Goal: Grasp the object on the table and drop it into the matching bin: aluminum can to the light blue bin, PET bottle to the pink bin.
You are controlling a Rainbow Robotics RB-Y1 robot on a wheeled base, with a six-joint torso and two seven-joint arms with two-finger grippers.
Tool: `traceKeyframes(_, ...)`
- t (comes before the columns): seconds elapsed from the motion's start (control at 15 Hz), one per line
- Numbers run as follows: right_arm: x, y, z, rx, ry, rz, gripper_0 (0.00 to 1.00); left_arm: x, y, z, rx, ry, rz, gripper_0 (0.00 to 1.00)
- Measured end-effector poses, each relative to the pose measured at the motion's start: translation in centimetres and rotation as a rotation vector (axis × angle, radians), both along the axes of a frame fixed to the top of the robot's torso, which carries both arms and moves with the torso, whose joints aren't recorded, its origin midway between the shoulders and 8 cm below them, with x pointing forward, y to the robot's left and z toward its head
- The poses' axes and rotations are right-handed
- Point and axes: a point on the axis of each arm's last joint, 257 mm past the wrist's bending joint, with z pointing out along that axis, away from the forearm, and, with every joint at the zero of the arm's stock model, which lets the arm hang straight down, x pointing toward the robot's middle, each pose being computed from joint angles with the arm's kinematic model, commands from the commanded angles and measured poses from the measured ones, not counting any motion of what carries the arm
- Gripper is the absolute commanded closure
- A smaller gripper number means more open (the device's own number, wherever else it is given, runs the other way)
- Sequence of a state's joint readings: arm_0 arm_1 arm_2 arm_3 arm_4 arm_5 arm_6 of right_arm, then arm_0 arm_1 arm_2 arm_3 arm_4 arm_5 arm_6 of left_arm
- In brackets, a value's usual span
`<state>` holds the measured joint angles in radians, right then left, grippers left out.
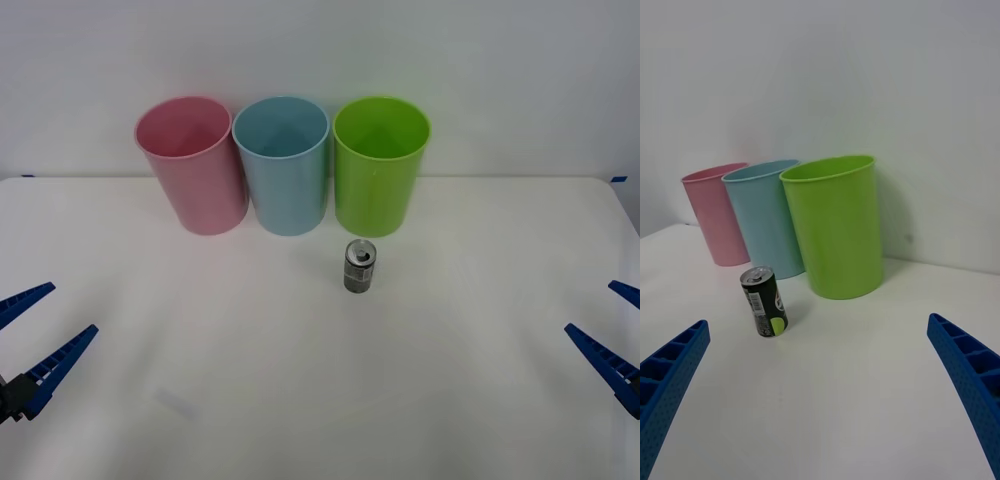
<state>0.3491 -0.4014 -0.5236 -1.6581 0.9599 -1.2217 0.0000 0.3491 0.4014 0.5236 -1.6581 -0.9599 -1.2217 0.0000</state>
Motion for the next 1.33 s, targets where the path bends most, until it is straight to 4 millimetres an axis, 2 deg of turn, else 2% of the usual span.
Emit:
traceKeyframes(0.6, 0.1, 1.0, -1.5, 0.001, 0.035, 0.003, 0.0, 0.0, 0.0, 0.0, 0.0, 0.0, 0.0, 0.0)
traceKeyframes(1.33, 1.8, 6.9, -4.8, 0.0, 0.066, 0.052, 0.0, 0.0, 0.0, 0.0, 0.0, 0.0, 0.0, 0.0)
